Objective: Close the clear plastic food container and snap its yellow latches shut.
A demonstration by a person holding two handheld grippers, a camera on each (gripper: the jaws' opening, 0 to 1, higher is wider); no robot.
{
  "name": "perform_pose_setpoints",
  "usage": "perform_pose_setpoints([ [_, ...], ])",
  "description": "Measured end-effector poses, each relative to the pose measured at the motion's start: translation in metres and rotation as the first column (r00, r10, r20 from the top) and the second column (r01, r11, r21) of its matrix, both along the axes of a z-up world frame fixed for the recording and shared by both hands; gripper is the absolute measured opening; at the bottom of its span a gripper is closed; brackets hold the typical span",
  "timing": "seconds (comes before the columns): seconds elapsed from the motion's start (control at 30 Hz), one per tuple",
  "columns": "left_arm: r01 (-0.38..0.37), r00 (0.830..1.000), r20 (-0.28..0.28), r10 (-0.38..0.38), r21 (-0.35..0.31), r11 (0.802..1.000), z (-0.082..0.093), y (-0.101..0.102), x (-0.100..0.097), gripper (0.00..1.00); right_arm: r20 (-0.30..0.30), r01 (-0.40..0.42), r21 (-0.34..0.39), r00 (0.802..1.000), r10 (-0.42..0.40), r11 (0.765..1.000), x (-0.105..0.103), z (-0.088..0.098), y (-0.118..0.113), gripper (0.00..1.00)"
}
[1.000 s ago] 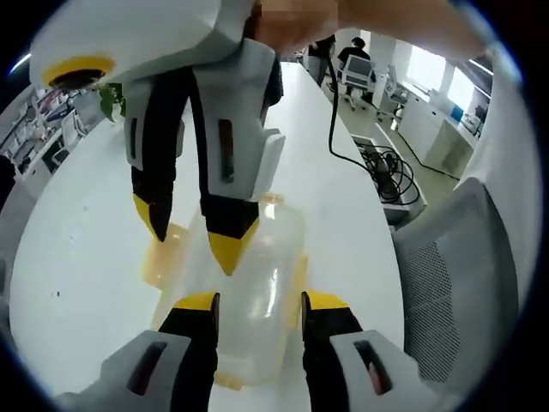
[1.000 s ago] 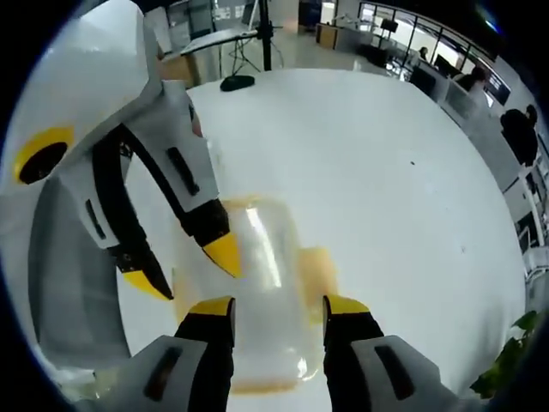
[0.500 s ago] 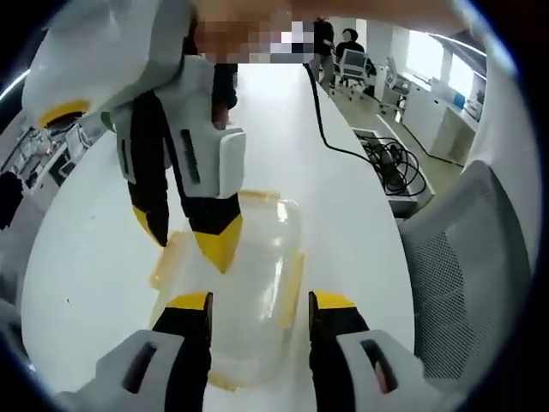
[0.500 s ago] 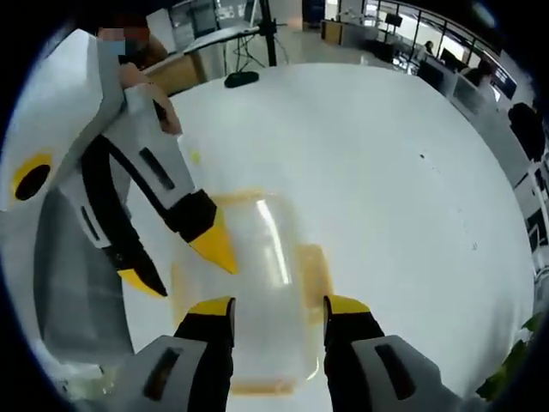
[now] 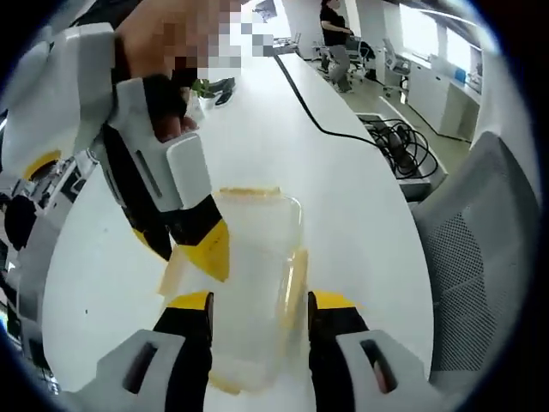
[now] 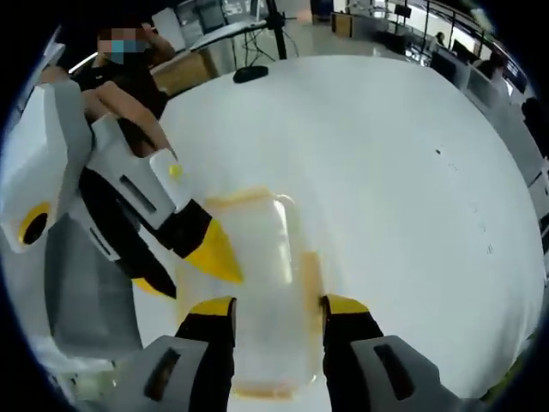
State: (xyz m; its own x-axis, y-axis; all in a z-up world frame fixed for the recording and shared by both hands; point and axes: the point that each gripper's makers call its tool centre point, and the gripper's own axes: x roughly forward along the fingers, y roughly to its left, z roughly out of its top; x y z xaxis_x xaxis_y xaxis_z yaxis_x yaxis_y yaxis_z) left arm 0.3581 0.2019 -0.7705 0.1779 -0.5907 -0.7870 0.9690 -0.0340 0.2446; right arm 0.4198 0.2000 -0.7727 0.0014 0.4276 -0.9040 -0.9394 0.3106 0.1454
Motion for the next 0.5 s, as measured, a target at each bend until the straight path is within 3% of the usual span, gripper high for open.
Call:
perform_pose_setpoints([
  [0.1,0.022,0.998,0.053,-0.022,0.001,1.0,-0.0015,-0.0027,0.0029,0.43,-0.009,-0.012,-0.006,1.0,0.012,1.0,0.0002,-0.0004,0.0008,0.39],
  [0.3,0.015,0.998,0.058,-0.015,0.003,1.0,-0.0021,-0.0055,0.0024,0.43,-0.018,-0.032,-0.026,0.999,0.032,0.999,0.0003,-0.0014,0.0014,0.39],
  [0.5,0.001,0.997,0.076,-0.003,0.019,1.0,-0.0041,-0.0048,0.0038,0.41,-0.061,-0.021,-0.003,0.998,0.021,1.0,0.0005,-0.004,0.0017,0.37],
])
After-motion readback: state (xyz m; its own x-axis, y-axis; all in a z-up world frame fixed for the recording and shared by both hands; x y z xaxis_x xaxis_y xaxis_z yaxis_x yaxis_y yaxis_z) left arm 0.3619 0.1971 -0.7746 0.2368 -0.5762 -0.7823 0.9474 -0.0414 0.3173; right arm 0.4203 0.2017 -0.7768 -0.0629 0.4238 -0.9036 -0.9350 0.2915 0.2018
